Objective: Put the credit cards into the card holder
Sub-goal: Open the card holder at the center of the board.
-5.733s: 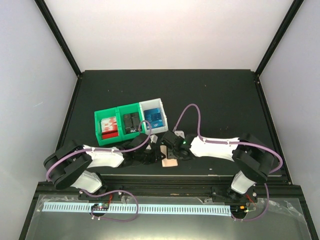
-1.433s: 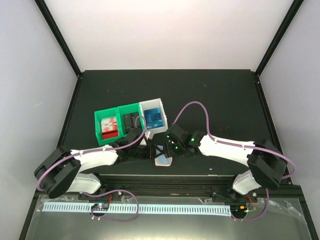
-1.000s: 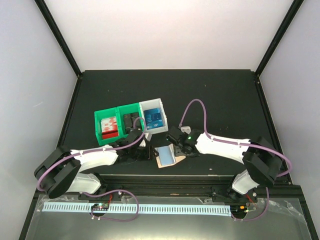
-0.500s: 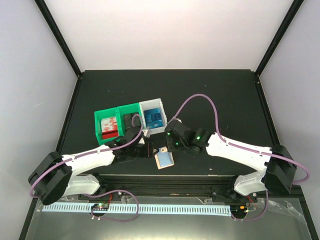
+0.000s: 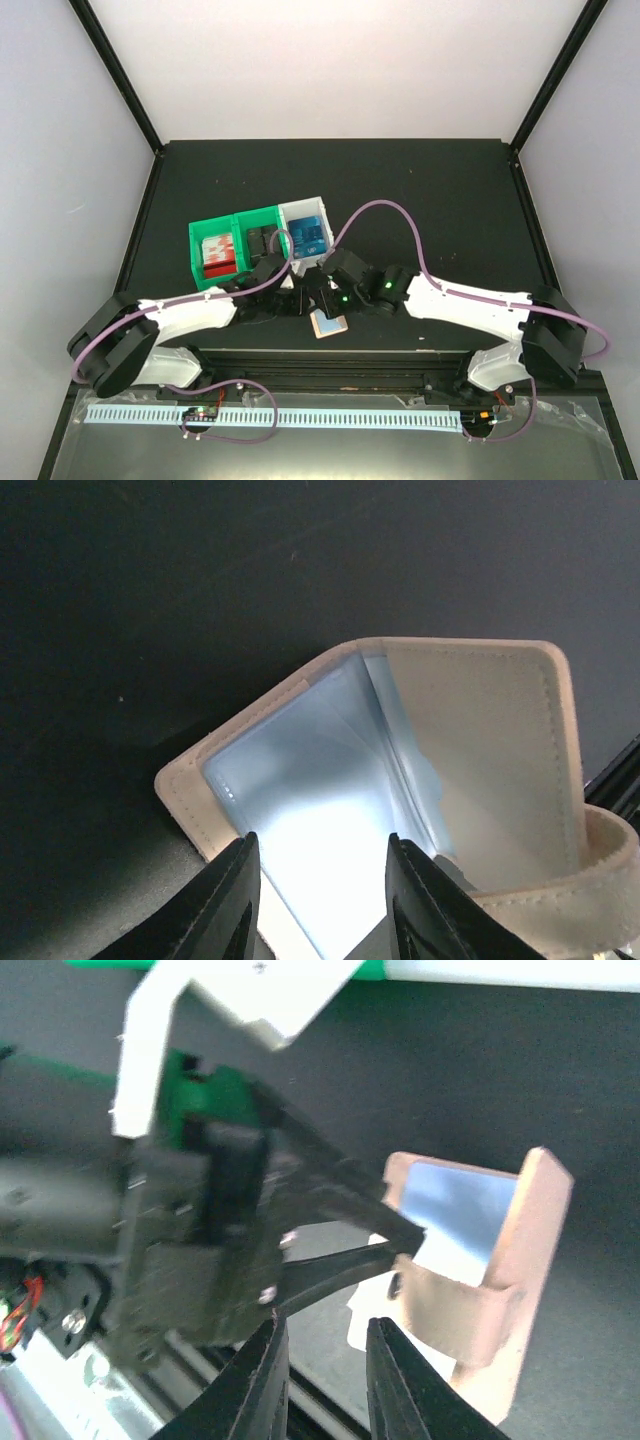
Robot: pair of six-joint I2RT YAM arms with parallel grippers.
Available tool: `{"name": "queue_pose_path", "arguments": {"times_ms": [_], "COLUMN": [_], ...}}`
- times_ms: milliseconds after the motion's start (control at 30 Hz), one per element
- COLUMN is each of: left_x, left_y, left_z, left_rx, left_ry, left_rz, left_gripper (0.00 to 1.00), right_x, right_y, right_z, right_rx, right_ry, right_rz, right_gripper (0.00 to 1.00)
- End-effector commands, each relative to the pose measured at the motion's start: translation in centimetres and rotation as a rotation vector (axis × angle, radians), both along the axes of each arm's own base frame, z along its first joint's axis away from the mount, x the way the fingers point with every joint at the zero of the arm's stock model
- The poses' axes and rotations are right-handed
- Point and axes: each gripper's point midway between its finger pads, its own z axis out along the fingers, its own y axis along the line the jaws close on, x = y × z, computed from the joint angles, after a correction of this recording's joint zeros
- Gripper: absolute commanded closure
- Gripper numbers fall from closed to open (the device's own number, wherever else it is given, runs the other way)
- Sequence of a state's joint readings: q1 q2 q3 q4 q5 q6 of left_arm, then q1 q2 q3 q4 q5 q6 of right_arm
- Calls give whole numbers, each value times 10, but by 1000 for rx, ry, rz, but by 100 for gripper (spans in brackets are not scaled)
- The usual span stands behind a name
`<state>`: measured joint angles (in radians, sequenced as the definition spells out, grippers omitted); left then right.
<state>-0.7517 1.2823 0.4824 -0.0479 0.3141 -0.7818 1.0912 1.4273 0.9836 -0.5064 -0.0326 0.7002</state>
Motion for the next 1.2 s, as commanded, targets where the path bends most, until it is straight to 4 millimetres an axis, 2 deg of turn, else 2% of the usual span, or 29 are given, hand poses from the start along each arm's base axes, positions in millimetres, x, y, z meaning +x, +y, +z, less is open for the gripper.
{"name": "queue_pose_path", "arguments": {"times_ms": [0, 133, 233, 333, 433, 600, 767, 933, 1167], "left_x": [6, 5, 5, 5, 3, 0, -2, -1, 0], "left_y": [-22, -30, -32, -30, -24, -15, -8, -7, -5], "left_z": [15, 16, 15, 8, -4, -28, -40, -43, -43], "left_rx": [-95, -125, -127, -114, -71, 10, 56, 74, 88], "left_ry": [-9, -1, 7, 27, 52, 92, 109, 110, 105], "left_rz": [-50, -80, -81, -72, -57, -44, -36, -35, -35], "left_gripper": [64, 64, 64, 64, 64, 65, 66, 66, 66], "right_x": [-21, -36, -38, -27, -7, 20, 31, 42, 52], "right_y": [15, 11, 5, -3, -18, -43, -59, -63, -58], "right_z": [17, -8, -29, -46, -59, -69, -78, -84, -95], "right_rx": [124, 57, -14, -82, -174, -294, -406, -479, -467], "right_ry": [4, 50, 63, 43, -19, -118, -181, -238, -236], "right_rz": [133, 172, 152, 85, -32, -200, -249, -225, -174], "right_gripper": [75, 75, 75, 75, 72, 61, 53, 47, 34]}}
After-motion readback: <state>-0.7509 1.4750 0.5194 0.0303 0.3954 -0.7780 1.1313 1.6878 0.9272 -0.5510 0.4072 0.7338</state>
